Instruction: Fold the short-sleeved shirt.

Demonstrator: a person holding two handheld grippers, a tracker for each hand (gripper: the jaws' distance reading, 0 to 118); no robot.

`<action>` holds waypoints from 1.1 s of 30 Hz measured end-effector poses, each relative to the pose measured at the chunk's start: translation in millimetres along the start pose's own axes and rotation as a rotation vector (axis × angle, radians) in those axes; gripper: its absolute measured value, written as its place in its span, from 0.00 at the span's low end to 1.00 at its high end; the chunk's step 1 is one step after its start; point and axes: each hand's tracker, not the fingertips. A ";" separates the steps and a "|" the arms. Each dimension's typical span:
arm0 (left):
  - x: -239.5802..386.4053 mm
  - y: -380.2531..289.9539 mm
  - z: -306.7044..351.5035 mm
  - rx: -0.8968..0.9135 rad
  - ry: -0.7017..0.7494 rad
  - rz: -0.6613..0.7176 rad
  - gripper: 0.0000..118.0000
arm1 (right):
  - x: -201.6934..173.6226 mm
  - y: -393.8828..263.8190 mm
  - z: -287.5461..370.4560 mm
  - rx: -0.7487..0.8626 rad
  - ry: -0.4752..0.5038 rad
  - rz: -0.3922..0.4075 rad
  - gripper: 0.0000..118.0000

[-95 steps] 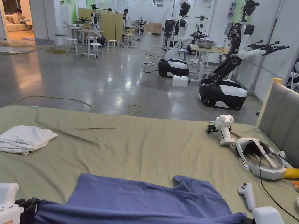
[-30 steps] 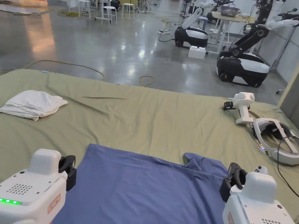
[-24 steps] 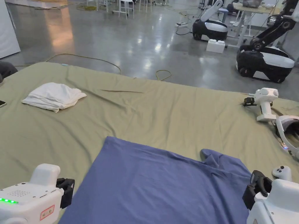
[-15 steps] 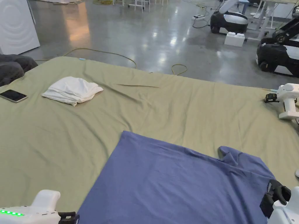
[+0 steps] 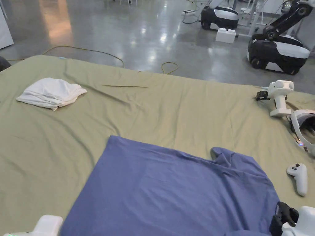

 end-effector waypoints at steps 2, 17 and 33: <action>5.1 -0.5 7.2 0.003 0.004 0.004 0.07 | 9.4 -2.9 2.0 -0.022 -0.010 -0.014 0.00; 5.5 5.0 55.9 0.074 -0.047 0.071 0.05 | 49.9 -68.0 14.8 -0.557 -0.015 0.057 0.59; 3.9 2.7 50.5 0.069 -0.055 0.087 0.05 | 33.8 -111.6 -9.8 -0.727 0.091 0.084 0.12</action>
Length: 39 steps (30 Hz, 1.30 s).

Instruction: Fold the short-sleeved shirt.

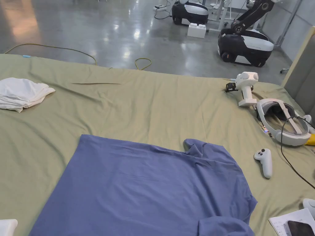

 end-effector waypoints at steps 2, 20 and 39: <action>-1.7 0.8 1.4 -0.003 -0.002 0.003 0.05 | -4.4 -1.4 8.0 -0.001 -0.019 0.012 0.11; 8.9 80.9 6.6 0.188 -0.072 0.027 0.05 | 8.5 78.0 48.1 0.194 -0.030 -0.025 0.11; 46.2 188.3 -97.7 0.047 0.007 -0.025 0.07 | 8.6 197.0 -51.6 0.087 -0.019 -0.066 0.21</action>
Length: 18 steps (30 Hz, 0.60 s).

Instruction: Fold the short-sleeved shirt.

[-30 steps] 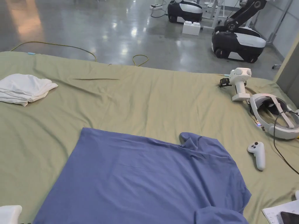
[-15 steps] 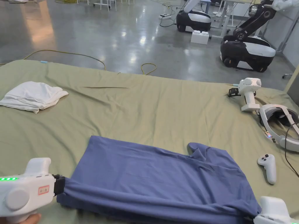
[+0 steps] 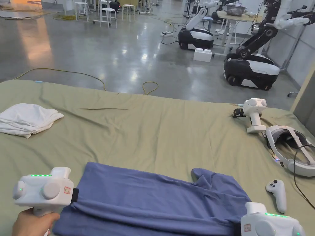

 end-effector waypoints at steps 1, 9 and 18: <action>-0.6 -2.7 -0.7 -0.003 -0.001 0.002 0.13 | -1.3 -0.2 0.8 0.010 -0.010 0.006 0.33; -3.4 -14.4 37.4 0.162 -0.043 0.019 0.48 | -3.7 2.6 49.6 0.298 -0.005 -0.038 0.56; 11.9 -40.4 118.5 0.577 0.009 -0.058 0.48 | -41.3 -25.8 132.3 0.792 -0.018 -0.026 0.56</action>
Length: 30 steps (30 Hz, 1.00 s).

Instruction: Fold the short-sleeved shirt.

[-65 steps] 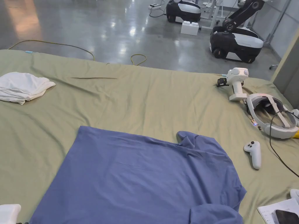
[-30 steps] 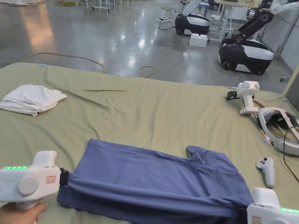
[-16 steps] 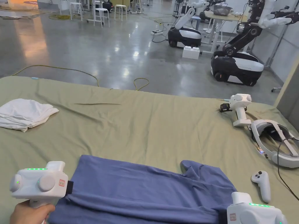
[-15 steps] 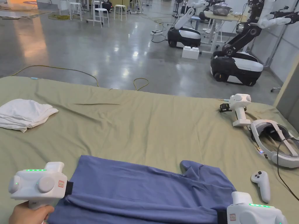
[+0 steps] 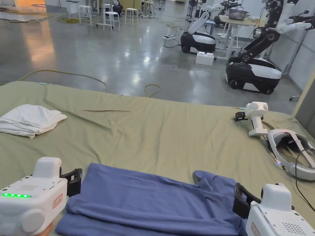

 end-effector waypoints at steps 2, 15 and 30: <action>2.6 -2.7 17.5 0.074 0.020 -0.002 0.47 | -9.1 1.5 15.4 0.076 -0.004 -0.016 0.56; 0.5 -29.2 71.9 0.197 0.036 -0.016 0.02 | -33.8 -5.2 57.4 0.206 -0.002 0.006 0.00; -41.9 -60.7 -59.8 -0.524 0.014 0.066 0.52 | -8.2 -21.7 44.1 0.063 -0.019 0.005 0.00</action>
